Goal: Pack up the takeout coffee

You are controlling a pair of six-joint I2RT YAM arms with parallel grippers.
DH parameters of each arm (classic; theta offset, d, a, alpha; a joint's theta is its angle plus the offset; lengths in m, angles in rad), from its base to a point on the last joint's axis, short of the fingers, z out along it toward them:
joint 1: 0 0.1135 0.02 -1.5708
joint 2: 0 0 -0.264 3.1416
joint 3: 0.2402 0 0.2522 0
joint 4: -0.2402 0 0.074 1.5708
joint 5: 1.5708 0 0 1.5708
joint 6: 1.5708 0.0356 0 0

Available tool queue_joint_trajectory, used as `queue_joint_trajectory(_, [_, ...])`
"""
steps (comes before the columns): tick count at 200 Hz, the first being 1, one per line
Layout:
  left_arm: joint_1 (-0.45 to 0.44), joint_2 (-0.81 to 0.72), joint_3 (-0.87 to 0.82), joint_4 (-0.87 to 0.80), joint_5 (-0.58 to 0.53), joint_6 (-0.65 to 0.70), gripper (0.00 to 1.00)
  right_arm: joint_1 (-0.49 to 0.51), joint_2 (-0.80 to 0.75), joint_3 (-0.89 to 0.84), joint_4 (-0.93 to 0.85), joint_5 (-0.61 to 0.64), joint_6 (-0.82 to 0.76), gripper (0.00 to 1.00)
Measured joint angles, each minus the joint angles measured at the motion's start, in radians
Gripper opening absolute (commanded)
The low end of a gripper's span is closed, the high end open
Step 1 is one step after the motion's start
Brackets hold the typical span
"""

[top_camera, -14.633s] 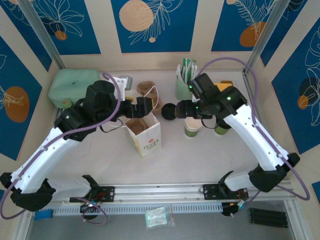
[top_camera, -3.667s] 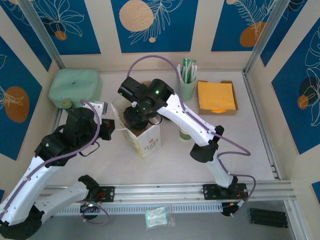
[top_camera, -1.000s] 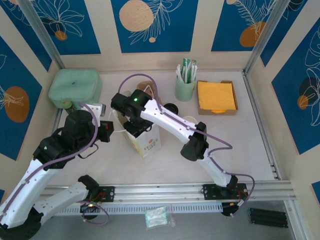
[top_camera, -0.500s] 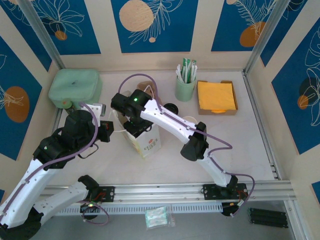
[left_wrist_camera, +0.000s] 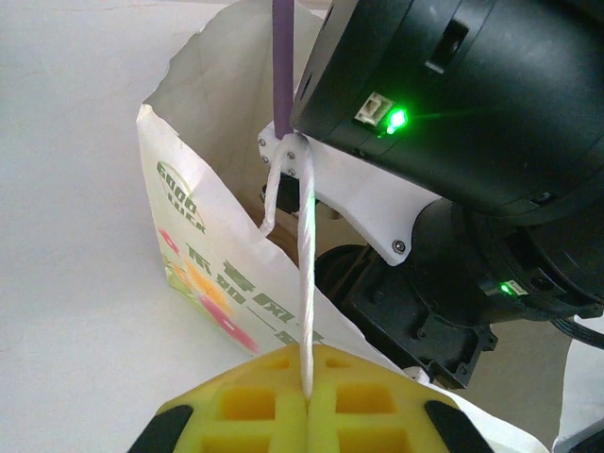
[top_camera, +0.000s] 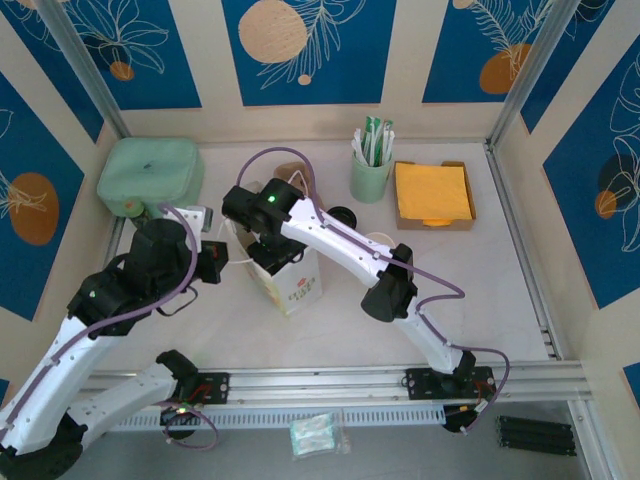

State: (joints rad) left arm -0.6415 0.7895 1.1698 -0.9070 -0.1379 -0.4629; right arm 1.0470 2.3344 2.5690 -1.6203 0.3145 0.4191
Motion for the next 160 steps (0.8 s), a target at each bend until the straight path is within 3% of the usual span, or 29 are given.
queue_joint_trajectory(160, [0.000, 0.013, 0.014, -0.023, 0.000, 0.000, 0.00, -0.016, 0.000, 0.027, 0.000, -0.004, 0.000, 0.63])
